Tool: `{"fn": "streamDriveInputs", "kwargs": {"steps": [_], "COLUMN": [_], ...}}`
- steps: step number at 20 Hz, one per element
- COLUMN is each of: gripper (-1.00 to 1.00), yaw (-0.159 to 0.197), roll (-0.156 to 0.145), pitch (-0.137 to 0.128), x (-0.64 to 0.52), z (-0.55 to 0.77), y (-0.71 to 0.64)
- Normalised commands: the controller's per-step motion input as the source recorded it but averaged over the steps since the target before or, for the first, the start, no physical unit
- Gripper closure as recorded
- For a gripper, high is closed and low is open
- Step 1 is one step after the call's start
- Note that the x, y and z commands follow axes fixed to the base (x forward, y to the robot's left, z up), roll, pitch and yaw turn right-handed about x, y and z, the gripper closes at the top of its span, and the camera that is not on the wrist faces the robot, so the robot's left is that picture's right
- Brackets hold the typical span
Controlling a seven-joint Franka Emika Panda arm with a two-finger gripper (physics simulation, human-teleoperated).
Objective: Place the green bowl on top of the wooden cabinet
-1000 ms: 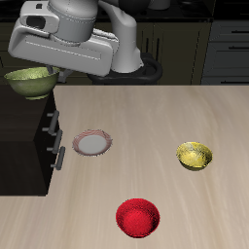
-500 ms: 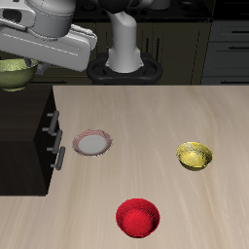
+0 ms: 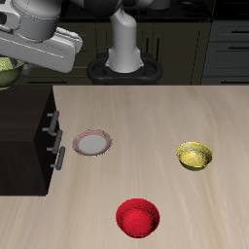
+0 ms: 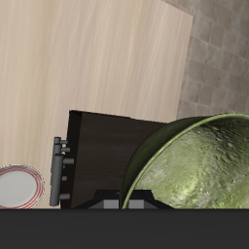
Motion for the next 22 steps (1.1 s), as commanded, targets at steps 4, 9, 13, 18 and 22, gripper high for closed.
{"fn": "streamDriveInputs", "kwargs": {"steps": [4, 9, 13, 18, 22], "gripper": [1.0, 1.0, 1.0, 1.0, 1.0], "yaw": [0.0, -0.011, -0.002, -0.007, 0.0], "roll": [-0.011, 0.006, -0.013, 0.003, -0.006], "pitch": [0.025, 0.024, 0.018, 0.046, 0.086], "x": [0.0, 0.02, 0.03, -0.03, -0.04], "z": [-0.19, -0.19, -0.15, -0.19, -0.16], "y": [-0.07, -0.02, -0.08, 0.04, 0.04]}}
